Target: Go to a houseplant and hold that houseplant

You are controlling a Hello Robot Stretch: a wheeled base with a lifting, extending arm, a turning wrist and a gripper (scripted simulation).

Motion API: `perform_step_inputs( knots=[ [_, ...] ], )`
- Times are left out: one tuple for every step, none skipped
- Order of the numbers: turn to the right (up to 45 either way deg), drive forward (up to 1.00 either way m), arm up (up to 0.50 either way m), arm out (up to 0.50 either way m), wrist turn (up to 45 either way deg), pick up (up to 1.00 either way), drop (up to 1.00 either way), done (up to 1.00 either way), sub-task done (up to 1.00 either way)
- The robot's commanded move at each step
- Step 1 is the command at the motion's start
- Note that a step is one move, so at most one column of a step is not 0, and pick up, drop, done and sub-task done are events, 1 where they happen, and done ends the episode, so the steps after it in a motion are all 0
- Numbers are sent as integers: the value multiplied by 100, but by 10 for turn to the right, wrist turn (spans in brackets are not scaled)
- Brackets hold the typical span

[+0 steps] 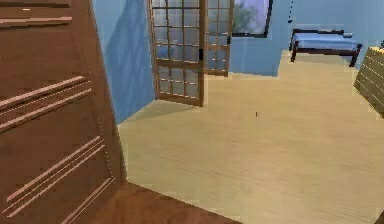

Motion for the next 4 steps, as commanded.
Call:
perform_step_inputs(
  knots=[
    [270,0,0,0,0,0,0,0,0],
    [30,0,0,0,0,0,0,0,0],
    [0,100,0,0,0,0,0,0,0],
    [0,40,0,0,0,0,0,0,0]
  ],
)
